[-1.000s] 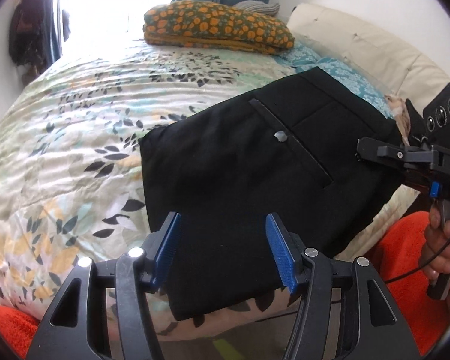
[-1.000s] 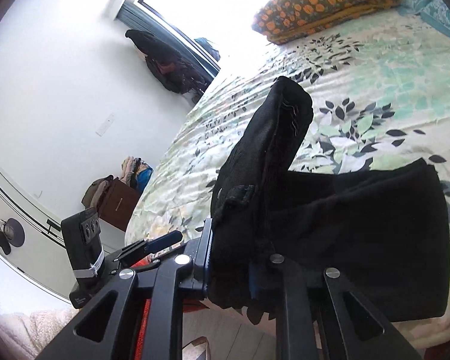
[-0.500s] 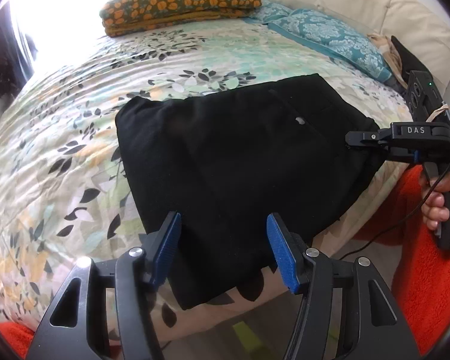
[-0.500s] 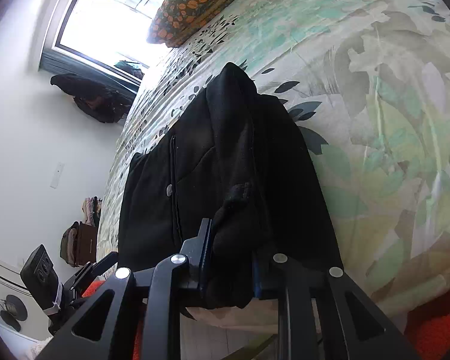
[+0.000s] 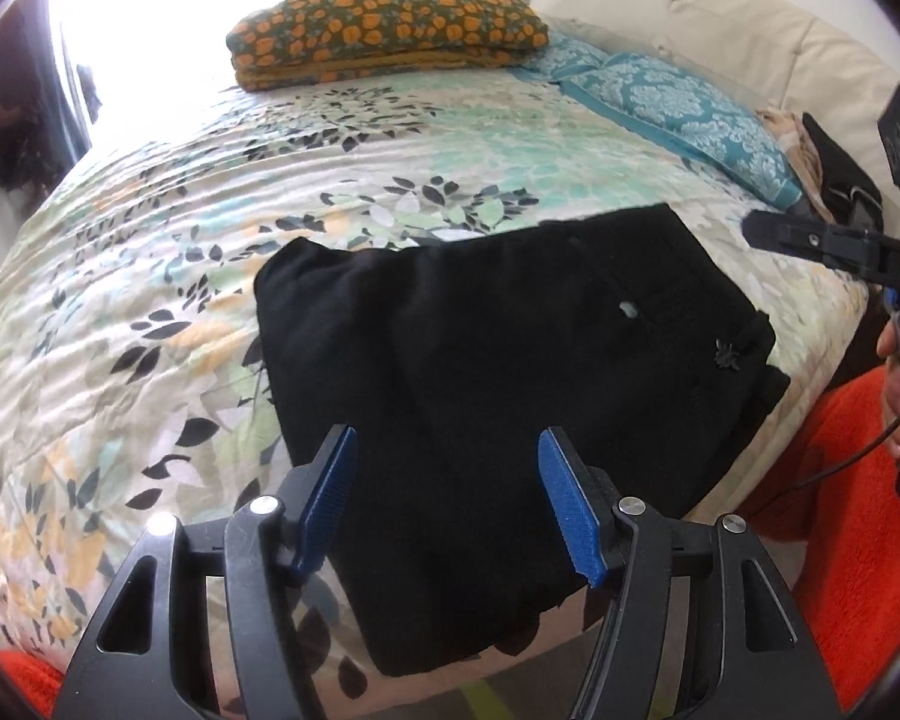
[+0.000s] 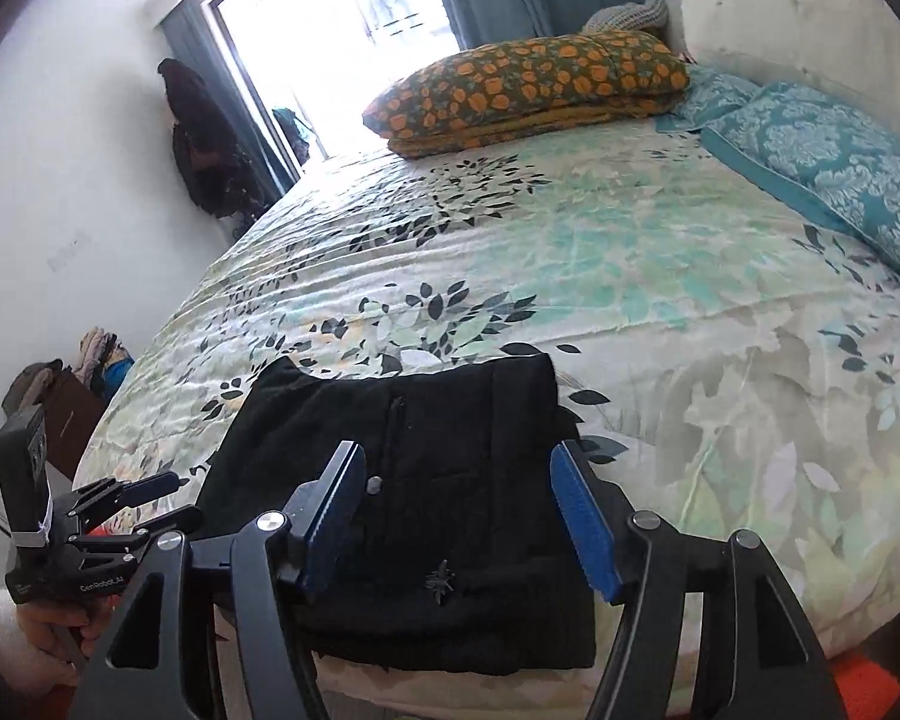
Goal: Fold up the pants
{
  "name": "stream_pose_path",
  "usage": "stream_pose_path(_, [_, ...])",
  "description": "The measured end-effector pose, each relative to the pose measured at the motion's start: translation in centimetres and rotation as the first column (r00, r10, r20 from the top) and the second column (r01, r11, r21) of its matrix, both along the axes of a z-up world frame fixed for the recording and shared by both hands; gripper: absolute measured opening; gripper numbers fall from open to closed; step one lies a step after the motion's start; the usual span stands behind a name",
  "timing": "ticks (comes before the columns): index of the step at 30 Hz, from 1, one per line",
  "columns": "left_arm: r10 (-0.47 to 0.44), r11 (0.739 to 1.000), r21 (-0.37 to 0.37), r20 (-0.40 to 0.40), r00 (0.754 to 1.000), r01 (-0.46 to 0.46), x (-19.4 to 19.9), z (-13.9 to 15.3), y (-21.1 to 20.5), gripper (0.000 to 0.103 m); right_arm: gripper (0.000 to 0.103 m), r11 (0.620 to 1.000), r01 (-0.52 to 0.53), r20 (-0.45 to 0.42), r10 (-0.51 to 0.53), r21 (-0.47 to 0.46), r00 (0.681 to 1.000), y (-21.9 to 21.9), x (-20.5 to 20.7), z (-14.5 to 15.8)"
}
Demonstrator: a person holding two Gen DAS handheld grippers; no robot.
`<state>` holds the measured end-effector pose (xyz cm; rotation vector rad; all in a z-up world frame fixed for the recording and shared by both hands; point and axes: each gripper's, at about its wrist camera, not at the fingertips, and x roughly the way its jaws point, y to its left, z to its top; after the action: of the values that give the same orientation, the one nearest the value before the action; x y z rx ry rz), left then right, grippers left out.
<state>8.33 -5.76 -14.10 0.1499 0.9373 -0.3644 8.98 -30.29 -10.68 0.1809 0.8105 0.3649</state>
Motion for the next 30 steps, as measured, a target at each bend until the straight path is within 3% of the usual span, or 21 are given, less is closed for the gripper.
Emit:
stream_pose_path(3, [-0.045,0.989,0.140,-0.028,0.999,0.049,-0.9,-2.3,-1.6,0.066,0.064,0.992,-0.097,-0.070,0.091,-0.081,0.993,3.4,0.6,-4.2])
stream_pose_path(5, [-0.065,0.989,0.130,-0.035,0.997,0.069,-1.5,-2.3,-1.2,0.066,0.064,0.977,-0.138,-0.206,0.103,-0.164,0.973,4.4,0.3,-8.4])
stream_pose_path(6, [-0.069,0.990,0.121,-0.040,0.997,0.073,-1.7,-2.1,-1.0,0.066,0.064,0.983,-0.117,-0.193,0.089,-0.140,0.977,3.8,-0.4,-8.8])
stream_pose_path(8, [-0.059,0.994,0.089,-0.059,0.997,0.064,-1.6,-1.7,-0.3,0.068,0.064,0.988,-0.109,-0.211,0.084,-0.111,0.974,3.1,-0.8,-8.6])
stream_pose_path(13, [0.048,0.999,0.006,-0.064,0.997,-0.047,1.6,0.5,2.2,0.069,0.063,0.980,-0.114,-0.184,0.083,-0.165,0.979,3.7,-1.3,-7.1])
stream_pose_path(18, [0.140,0.990,-0.021,-0.060,0.988,-0.142,7.3,0.9,4.1,0.069,0.064,0.986,-0.078,0.018,0.081,-0.146,0.997,4.2,-0.5,-2.8])
stream_pose_path(21, [0.147,0.988,0.068,-0.091,0.985,-0.141,11.1,-1.7,2.9,0.069,0.064,0.987,-0.142,-0.053,0.138,-0.076,0.989,4.9,1.8,-4.7])
stream_pose_path(23, [0.215,0.957,0.217,-0.081,0.973,-0.193,13.5,-4.3,2.9,0.070,0.064,0.986,-0.157,-0.189,0.144,-0.058,0.971,5.0,2.7,-8.2])
stream_pose_path(24, [0.265,0.943,0.231,-0.081,0.961,-0.240,14.6,-5.1,3.7,0.070,0.064,0.988,-0.146,-0.173,0.136,-0.045,0.975,4.8,2.2,-8.8])
stream_pose_path(27, [0.379,0.925,0.086,-0.164,0.911,-0.369,16.2,-4.5,7.1,0.074,0.064,0.984,-0.157,-0.157,0.142,-0.083,0.977,5.2,1.7,-8.4])
stream_pose_path(28, [0.392,0.920,0.071,-0.160,0.906,-0.386,16.2,-4.0,7.4,0.074,0.064,0.983,-0.163,-0.154,0.148,-0.090,0.977,5.3,1.7,-8.5])
stream_pose_path(30, [0.391,0.920,0.073,-0.078,0.917,-0.386,15.8,-2.2,6.8,0.071,0.064,0.987,-0.151,-0.145,0.142,-0.057,0.979,4.8,1.5,-8.7])
